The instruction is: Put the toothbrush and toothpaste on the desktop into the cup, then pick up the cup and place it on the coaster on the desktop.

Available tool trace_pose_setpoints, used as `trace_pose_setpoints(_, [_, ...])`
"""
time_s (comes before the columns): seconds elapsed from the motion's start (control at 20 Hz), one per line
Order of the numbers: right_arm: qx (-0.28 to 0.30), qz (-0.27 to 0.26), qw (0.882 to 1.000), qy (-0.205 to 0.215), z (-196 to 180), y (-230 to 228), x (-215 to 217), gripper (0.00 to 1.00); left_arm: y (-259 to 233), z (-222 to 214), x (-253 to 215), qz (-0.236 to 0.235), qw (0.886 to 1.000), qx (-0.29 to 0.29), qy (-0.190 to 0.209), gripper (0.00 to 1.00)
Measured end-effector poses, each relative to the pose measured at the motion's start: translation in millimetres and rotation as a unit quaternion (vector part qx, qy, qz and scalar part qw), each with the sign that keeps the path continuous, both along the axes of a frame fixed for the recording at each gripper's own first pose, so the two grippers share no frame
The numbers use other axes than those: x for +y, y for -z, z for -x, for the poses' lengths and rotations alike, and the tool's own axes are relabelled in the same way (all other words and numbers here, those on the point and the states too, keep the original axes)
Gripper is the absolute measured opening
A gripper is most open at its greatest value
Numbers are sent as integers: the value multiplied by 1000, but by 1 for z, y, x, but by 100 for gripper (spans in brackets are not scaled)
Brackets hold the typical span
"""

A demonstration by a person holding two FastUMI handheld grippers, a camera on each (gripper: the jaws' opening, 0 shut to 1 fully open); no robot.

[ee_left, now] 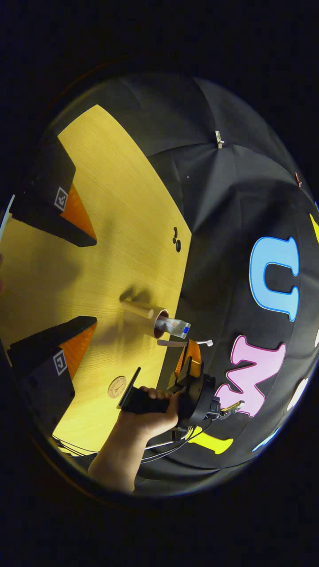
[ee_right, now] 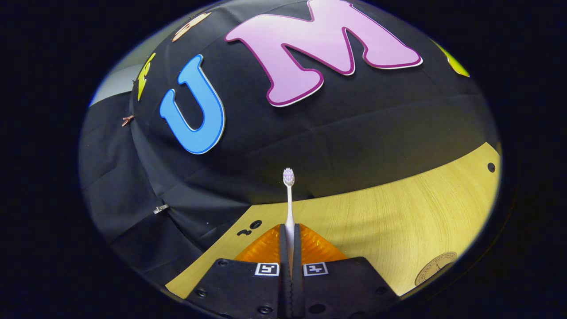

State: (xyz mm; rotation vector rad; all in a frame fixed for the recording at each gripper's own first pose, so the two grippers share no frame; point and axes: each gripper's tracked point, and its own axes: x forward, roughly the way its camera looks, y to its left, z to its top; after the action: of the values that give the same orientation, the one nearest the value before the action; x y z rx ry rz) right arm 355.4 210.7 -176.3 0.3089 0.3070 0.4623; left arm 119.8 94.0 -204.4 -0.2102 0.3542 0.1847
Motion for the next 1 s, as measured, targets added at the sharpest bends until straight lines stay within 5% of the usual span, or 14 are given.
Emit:
trace_pose_setpoints(0.95, [-67,27,997,12,6,39,8,10,33,-17,9,-12,1000,7,7,97])
trace_pose_setpoints(1.0, [-70,29,997,11,8,38,8,0,32,-19,8,-13,1000,5,9,97])
